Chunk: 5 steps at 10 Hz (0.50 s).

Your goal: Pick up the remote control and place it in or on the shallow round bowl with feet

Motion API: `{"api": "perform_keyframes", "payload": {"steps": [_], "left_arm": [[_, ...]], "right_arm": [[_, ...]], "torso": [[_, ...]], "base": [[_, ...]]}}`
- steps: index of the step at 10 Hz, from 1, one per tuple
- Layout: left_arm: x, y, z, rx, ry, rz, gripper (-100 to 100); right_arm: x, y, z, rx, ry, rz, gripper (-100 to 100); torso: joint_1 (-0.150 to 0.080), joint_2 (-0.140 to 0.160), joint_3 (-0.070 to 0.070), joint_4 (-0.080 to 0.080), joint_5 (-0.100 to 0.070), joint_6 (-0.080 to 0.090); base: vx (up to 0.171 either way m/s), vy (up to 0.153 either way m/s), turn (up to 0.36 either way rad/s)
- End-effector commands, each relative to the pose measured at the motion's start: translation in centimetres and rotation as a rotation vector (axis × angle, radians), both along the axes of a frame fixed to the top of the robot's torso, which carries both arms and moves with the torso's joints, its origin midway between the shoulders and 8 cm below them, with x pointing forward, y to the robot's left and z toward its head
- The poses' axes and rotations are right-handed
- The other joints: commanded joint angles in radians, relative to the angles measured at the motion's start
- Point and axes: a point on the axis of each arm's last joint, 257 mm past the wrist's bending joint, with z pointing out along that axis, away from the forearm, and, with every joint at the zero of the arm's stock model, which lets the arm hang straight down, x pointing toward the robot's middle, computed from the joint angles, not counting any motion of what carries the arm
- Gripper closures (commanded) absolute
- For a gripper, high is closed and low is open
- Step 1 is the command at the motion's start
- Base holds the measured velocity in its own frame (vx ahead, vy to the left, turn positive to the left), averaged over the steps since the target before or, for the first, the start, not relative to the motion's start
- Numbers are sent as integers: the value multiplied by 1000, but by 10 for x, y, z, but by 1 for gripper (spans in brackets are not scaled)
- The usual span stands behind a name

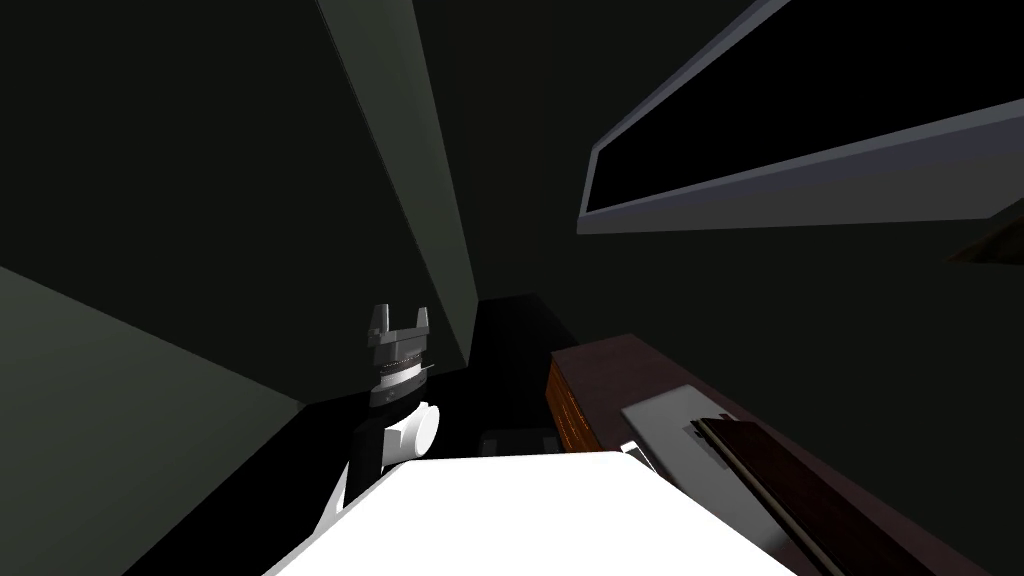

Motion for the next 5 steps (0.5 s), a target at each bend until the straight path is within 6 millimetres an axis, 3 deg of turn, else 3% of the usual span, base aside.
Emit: {"api": "perform_keyframes", "payload": {"steps": [1,3,4,5], "left_arm": [[0,0,0,0,0,0,0],[0,0,0,0,0,0,0],[0,0,0,0,0,0,0],[0,0,0,0,0,0,0]], "right_arm": [[0,0,0,0,0,0,100],[0,0,0,-1,0,0,100],[0,0,0,-1,0,0,0],[1,-10,8,-2,2,8,100]], "torso": [[0,0,0,0,0,0],[0,0,0,0,0,0],[0,0,0,0,0,0],[0,0,0,0,0,0]], "base": [[0,0,0],[0,0,0],[0,0,0],[21,22,-61]]}}
